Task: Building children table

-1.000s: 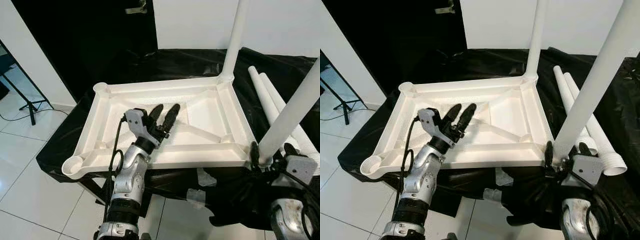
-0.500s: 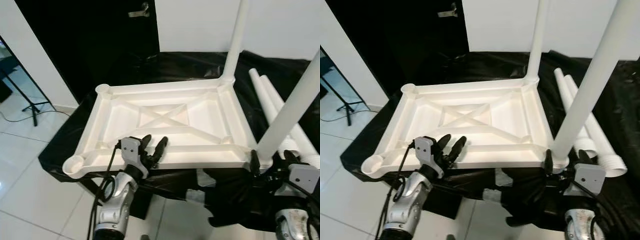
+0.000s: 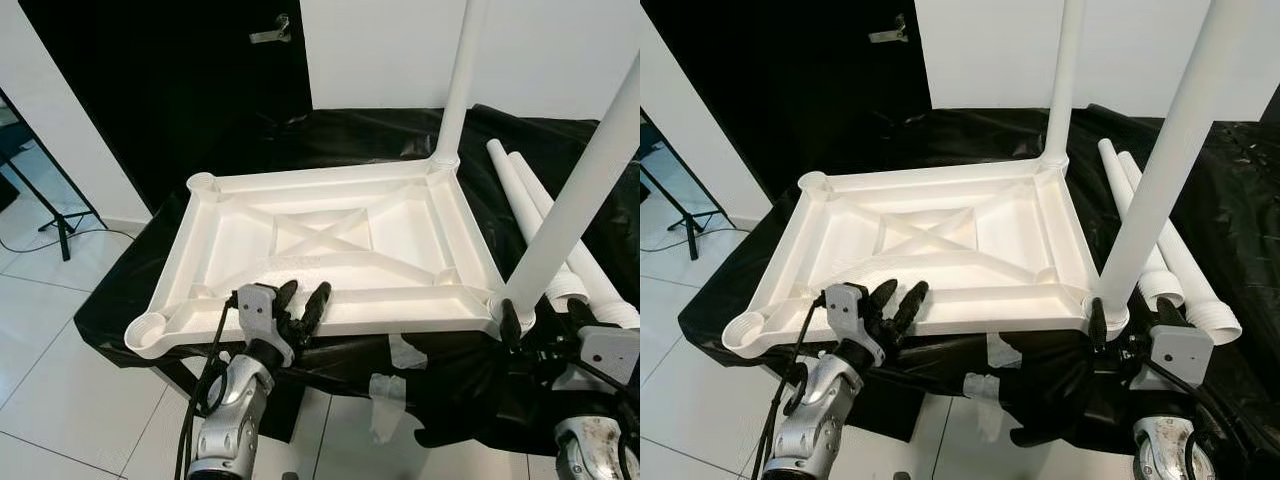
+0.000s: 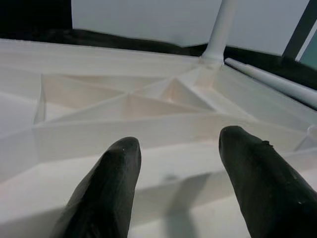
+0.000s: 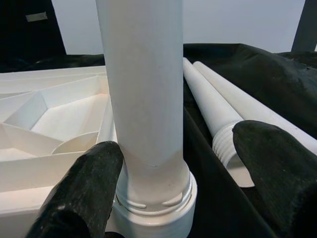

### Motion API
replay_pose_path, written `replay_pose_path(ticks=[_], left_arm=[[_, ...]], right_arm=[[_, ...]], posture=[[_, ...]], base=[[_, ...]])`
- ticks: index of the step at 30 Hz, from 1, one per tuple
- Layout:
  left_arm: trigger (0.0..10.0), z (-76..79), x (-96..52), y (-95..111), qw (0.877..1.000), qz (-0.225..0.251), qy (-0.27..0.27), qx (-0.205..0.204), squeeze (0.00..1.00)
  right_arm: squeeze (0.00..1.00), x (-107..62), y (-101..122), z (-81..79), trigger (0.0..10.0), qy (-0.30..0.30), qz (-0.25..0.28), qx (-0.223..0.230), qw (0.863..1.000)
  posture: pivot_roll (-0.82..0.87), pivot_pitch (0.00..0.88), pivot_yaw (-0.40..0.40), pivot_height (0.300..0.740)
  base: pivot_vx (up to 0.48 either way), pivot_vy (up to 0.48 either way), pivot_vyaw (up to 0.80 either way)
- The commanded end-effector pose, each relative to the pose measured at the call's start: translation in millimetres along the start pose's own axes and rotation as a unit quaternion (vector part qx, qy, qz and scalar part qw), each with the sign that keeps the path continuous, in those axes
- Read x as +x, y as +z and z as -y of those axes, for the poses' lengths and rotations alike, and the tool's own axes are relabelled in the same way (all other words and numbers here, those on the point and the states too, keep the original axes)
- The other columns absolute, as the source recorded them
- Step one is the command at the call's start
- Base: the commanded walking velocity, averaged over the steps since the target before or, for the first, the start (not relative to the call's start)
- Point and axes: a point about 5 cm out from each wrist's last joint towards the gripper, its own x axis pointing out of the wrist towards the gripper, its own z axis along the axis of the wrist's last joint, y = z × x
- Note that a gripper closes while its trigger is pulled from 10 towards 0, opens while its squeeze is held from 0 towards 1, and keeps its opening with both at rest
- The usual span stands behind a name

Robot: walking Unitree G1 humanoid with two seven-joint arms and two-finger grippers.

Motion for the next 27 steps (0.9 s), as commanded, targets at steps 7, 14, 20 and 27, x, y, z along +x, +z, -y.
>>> replay_pose_path(ticks=[7, 14, 20, 27], left_arm=[[10.0, 12.3, 5.6, 6.9, 0.999, 0.035, 0.0, -0.027, 0.0], [10.0, 13.4, 1.7, 4.6, 0.999, 0.024, -0.02, -0.012, 0.0], [10.0, 15.8, 1.9, 4.9, 0.998, 0.017, -0.052, -0.007, 0.0], [10.0, 13.5, 6.0, 7.4, 0.998, 0.019, -0.058, -0.006, 0.0]], right_arm=[[0.0, 1.7, -6.6, -3.8, 10.0, 0.01, -0.013, 0.004, 1.0], [0.0, 4.7, -11.5, -4.1, 10.0, 0.029, -0.024, 0.001, 0.999], [0.0, 15.9, -14.1, -6.9, 10.0, 0.072, -0.028, 0.0, 0.997], [0.0, 22.5, -23.6, -24.3, 10.0, 0.186, -0.047, -0.007, 0.981]], posture=[[0.08, 0.0, 0.054, 0.74], [0.09, 0.0, 0.048, 0.74], [0.1, 0.0, 0.046, 0.74], [0.1, 0.0, 0.048, 0.74]], base=[[0.0, 0.0, 0.0], [0.0, 0.0, 0.0], [0.0, 0.0, 0.0], [0.0, 0.0, 0.0]])
